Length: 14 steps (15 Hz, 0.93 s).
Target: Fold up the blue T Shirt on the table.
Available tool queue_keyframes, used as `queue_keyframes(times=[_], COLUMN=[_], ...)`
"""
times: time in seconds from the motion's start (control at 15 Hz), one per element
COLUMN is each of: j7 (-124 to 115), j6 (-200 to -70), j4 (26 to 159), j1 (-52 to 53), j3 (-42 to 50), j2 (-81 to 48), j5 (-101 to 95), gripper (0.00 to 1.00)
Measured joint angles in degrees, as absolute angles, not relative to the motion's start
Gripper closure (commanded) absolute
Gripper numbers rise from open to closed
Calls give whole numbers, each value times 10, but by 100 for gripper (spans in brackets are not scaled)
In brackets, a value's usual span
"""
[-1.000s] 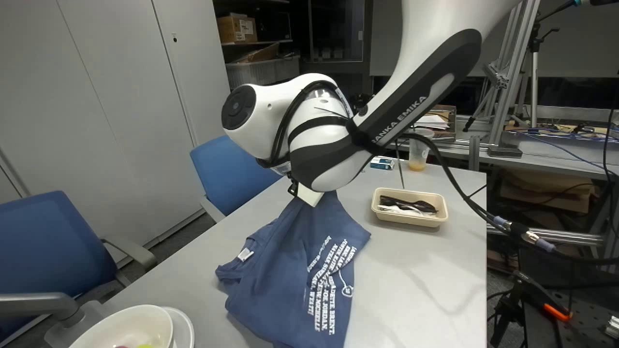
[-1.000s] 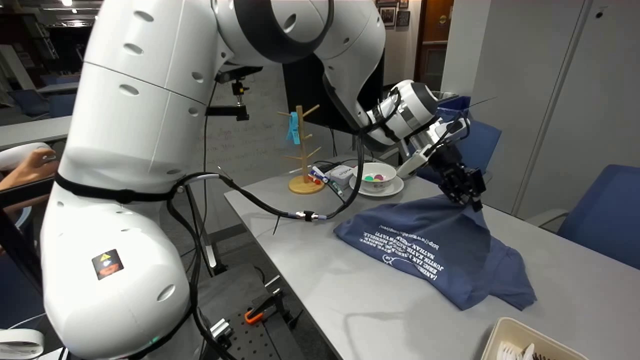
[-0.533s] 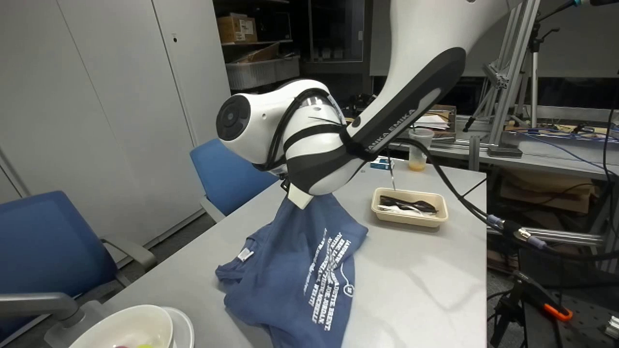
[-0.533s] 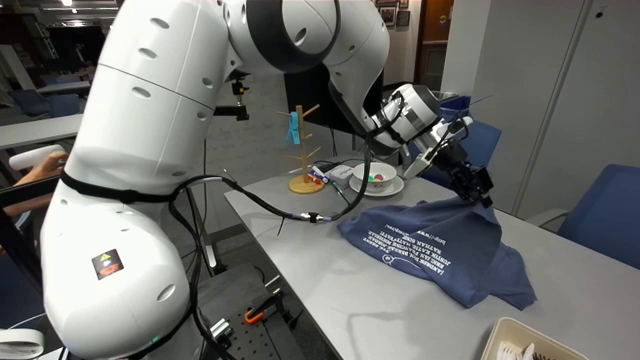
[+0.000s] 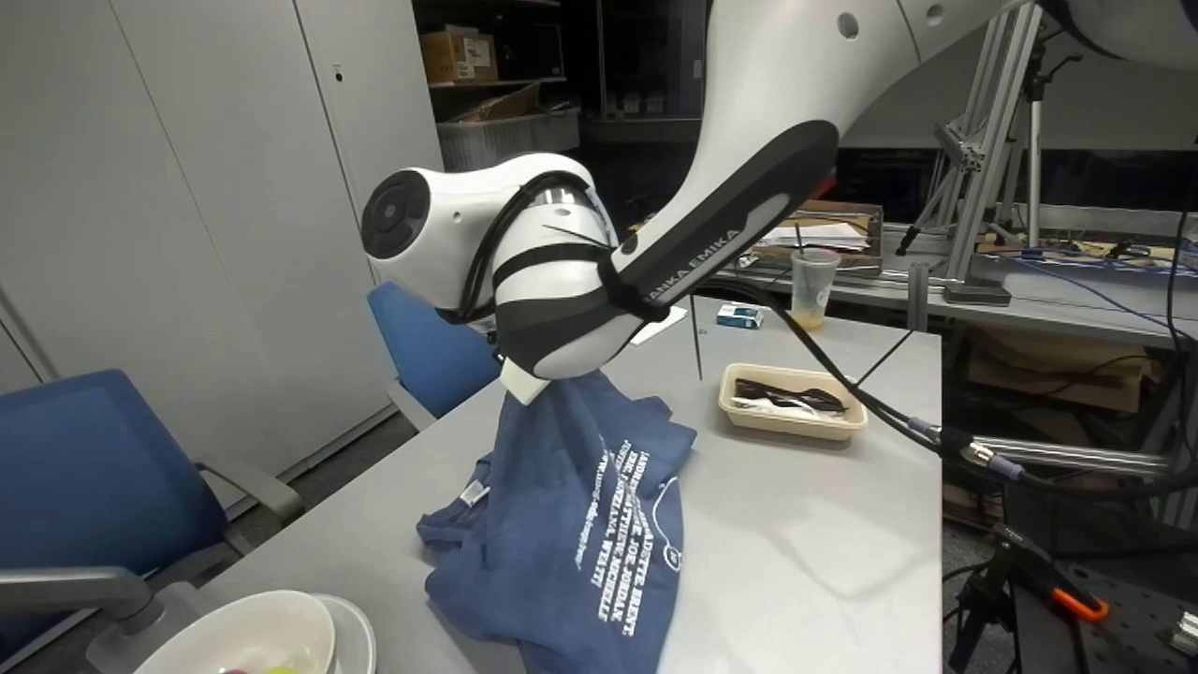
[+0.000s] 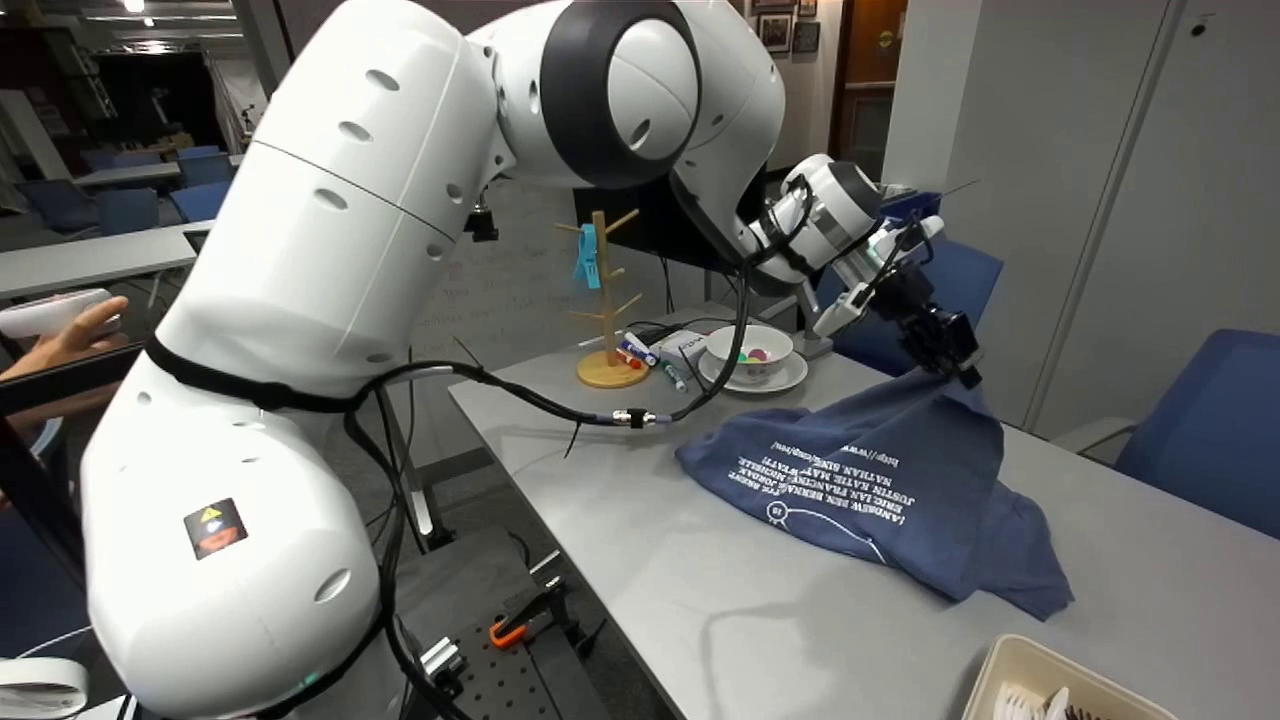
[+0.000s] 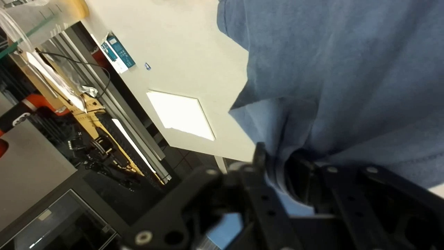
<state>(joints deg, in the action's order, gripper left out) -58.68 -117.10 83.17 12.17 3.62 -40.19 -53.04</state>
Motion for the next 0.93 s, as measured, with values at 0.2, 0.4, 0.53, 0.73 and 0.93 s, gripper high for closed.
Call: queue_keyframes(times=[0.2,0.4,0.53,0.73,0.93], j7=[-590,-592,-592,-592,-582], j6=[-1173,-1182,-1182,-1182,-1182], j4=[813,816,825,858,915], j1=[122,123,129,145,153], j3=[35,31,24,3,-38], j2=[-416,-417,-414,-400,-377], j5=[-514,-501,-499,-484,-434], gripper=[31,8,0,0,0])
